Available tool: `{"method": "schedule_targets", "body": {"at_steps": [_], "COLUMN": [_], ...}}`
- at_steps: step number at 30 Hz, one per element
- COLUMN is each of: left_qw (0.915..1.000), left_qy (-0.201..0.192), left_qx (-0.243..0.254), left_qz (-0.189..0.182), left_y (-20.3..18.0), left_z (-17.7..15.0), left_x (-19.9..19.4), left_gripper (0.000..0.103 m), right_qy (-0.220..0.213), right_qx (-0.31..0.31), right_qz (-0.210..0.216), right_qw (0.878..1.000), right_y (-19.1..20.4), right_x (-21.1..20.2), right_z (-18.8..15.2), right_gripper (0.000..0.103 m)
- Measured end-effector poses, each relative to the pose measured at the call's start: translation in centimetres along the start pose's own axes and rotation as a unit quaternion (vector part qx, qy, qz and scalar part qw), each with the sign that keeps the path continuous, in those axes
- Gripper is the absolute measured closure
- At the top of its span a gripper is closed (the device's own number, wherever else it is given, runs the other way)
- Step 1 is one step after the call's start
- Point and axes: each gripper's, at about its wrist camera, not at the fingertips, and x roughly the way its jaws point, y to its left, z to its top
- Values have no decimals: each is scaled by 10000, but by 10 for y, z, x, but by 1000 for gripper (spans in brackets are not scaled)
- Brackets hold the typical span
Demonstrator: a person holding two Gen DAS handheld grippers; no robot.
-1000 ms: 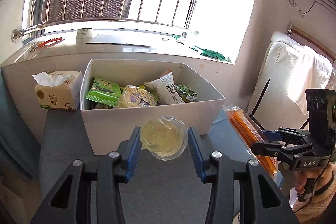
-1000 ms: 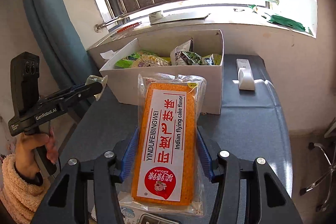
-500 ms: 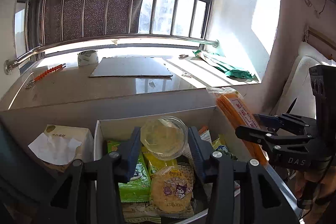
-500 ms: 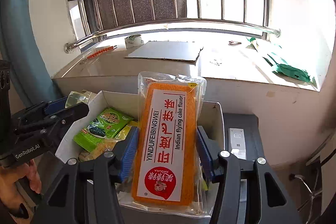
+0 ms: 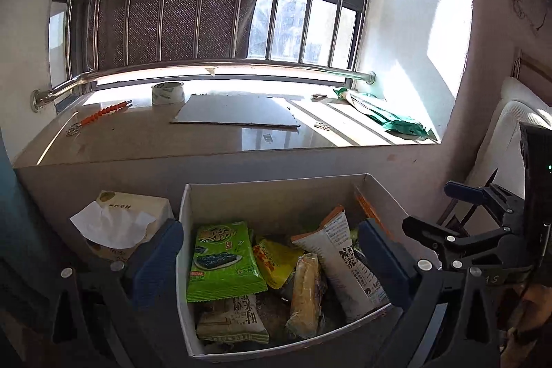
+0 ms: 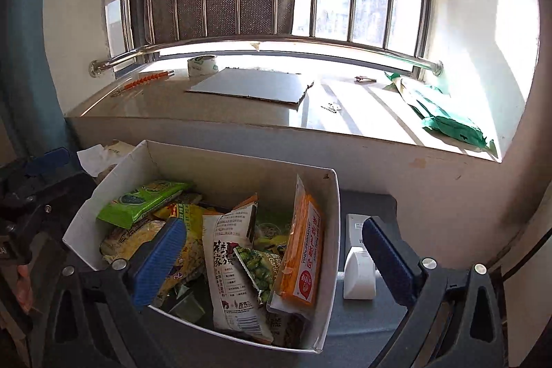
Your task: Organize snacks
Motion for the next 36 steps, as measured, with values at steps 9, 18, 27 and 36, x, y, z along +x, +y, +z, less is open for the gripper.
{"method": "schedule_targets", "body": {"at_steps": [9, 18, 27, 36], "left_qw": [9989, 9982, 9971, 9968], "left_qy": [-257, -158, 200, 429], "left_qx": [-277, -147, -337, -318], "left_qz": [292, 566, 657, 599], "left_y": [-5, -35, -65, -78], "left_z": [-22, -87, -143, -158], "left_x": [-68, -132, -161, -167], "left_gripper": [0, 0, 0, 0], "right_qy": [-370, -284, -80, -1], "right_qx": [266, 75, 427, 556], "right_qz": [792, 1185, 1128, 1288], "right_qw": [9958, 9925, 9927, 9901], "right_y": [15, 25, 21, 13], "right_x": [-69, -118, -156, -162], "right_z": [-9, -80, -150, -164], "right_gripper": [0, 0, 0, 0]}}
